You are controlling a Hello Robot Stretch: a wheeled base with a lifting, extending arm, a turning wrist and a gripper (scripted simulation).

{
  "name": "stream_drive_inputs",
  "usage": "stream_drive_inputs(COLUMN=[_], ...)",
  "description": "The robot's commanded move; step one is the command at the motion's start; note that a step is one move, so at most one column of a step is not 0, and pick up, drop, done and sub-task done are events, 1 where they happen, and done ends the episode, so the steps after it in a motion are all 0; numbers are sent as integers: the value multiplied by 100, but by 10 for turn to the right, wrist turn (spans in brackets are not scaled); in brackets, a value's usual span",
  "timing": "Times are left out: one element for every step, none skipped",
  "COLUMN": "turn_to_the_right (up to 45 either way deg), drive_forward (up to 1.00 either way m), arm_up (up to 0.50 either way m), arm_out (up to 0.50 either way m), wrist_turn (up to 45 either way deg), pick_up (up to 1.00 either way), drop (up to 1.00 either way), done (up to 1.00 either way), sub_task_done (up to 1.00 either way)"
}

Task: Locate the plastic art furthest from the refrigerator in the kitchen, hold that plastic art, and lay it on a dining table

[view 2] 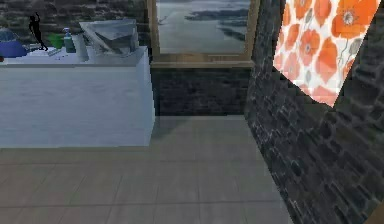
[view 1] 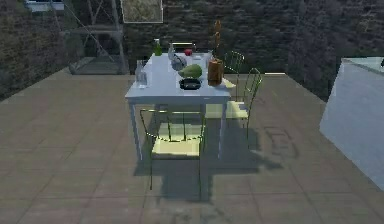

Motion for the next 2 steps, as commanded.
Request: stream_drive_inputs(turn_to_the_right=[0, 450], drive_forward=[80, 0], arm_up=[0, 0], arm_out=[0, 0], wrist_turn=[0, 0], pick_up=[0, 0], drop=[0, 0], done=[0, 0], sub_task_done=[0, 0])
